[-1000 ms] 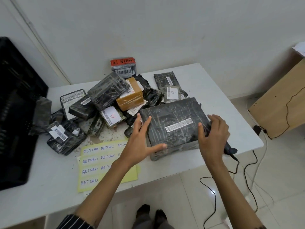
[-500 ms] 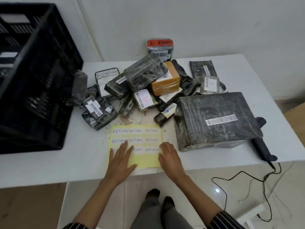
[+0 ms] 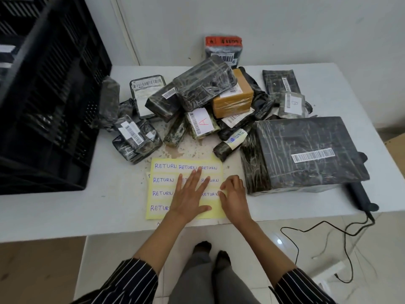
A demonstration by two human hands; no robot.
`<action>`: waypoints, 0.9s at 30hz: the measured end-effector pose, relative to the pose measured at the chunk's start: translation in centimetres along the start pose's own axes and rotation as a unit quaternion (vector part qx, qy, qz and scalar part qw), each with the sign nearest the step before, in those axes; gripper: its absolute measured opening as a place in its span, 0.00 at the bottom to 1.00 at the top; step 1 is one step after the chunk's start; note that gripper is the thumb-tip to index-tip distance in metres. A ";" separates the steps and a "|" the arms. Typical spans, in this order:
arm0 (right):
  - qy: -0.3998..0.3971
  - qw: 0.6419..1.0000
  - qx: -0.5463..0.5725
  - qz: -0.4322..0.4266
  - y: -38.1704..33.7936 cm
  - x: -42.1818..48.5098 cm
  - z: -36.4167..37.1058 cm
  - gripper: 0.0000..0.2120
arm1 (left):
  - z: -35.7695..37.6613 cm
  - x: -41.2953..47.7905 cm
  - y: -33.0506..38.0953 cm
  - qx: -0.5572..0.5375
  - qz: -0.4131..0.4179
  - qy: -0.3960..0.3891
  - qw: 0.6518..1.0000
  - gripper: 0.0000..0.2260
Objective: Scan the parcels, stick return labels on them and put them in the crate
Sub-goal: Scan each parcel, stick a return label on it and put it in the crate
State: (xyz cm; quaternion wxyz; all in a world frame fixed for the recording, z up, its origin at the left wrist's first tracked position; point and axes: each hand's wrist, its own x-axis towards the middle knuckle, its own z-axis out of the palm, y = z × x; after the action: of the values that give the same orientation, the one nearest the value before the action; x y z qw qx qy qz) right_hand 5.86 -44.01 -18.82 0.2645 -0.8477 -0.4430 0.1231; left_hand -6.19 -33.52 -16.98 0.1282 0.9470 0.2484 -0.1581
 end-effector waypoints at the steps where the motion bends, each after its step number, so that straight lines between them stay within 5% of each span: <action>1: -0.001 1.000 0.002 0.004 0.0 0.0 0.0 0.06 | 0.1 0.2 0.0 0.004 -0.008 -0.012 1.000 0.39; 12: 0.032 0.999 -0.022 -0.025 -0.5 -0.9 0.2 0.09 | 0.2 0.2 0.0 0.022 -0.016 -0.022 0.999 0.39; 27: 0.003 0.998 0.035 0.043 -0.2 0.1 0.3 0.03 | 0.4 0.2 -0.2 0.013 -0.013 -0.015 1.000 0.40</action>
State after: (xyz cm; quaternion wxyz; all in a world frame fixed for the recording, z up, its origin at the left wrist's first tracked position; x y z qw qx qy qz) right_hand 5.62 -43.72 -18.92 0.2897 -0.8566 -0.4006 0.1476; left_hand -6.19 -33.39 -17.45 0.1175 0.9427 0.2568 -0.1776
